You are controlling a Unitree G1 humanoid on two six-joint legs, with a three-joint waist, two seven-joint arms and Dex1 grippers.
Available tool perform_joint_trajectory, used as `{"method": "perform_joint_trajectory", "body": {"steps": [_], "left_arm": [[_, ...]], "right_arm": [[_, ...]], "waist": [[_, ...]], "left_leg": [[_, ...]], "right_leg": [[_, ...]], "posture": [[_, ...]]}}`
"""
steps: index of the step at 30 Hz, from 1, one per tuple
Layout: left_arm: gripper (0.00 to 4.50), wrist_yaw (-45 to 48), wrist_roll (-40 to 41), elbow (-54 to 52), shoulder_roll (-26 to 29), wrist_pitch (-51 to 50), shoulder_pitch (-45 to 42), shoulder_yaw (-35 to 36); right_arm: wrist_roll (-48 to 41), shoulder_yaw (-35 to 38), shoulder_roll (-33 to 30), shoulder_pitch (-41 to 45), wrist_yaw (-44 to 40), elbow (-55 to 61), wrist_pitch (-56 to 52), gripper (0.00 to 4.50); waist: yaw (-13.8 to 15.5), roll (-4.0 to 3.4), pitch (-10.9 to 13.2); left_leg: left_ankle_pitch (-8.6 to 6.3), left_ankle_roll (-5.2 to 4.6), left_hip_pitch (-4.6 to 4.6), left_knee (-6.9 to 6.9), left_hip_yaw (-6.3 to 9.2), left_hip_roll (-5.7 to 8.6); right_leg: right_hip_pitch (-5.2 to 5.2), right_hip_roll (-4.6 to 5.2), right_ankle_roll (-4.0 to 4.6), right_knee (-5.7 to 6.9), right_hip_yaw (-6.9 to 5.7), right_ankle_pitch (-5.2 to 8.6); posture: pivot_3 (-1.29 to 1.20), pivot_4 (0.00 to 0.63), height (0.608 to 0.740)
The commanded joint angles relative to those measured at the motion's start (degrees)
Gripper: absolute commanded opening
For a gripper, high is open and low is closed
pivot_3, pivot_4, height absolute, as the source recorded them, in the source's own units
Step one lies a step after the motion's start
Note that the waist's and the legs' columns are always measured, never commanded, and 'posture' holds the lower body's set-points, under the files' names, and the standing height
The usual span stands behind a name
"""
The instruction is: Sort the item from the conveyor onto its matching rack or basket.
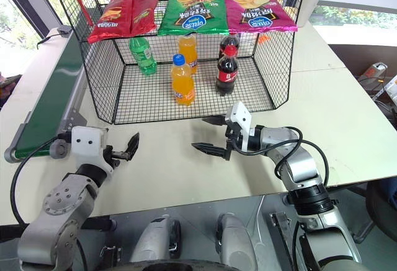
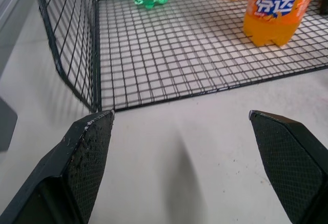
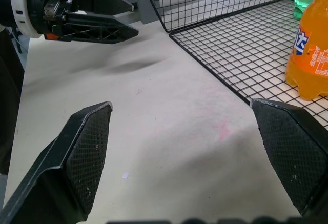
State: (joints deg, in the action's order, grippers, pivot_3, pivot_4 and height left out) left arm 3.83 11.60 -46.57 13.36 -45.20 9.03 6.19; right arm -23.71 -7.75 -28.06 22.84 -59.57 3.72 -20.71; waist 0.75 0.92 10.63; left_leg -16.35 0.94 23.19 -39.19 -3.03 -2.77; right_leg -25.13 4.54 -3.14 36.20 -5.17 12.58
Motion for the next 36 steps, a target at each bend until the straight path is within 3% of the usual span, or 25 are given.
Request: {"method": "perform_joint_trajectory", "body": {"steps": [1,36], "left_arm": [[4.40,0.1,-1.0,-0.4,0.0,2.3,0.5,-0.2],[4.40,-0.5,-2.3,-1.9,0.2,0.7,0.5,-0.6]], "right_arm": [[-0.2,0.5,0.3,0.4,-0.1,1.0,0.9,4.50],[1.0,1.0,-0.1,1.8,1.0,-0.1,0.6,4.50]], "waist": [[0.0,0.00,0.0],[0.0,0.00,0.0]], "left_leg": [[0.00,0.00,0.00,0.00,0.00,0.00],[0.00,0.00,0.00,0.00,0.00,0.00]], "right_leg": [[0.00,0.00,0.00,0.00,0.00,0.00],[0.00,0.00,0.00,0.00,0.00,0.00]], "posture": [[0.00,0.150,0.740],[0.00,0.150,0.740]]}}
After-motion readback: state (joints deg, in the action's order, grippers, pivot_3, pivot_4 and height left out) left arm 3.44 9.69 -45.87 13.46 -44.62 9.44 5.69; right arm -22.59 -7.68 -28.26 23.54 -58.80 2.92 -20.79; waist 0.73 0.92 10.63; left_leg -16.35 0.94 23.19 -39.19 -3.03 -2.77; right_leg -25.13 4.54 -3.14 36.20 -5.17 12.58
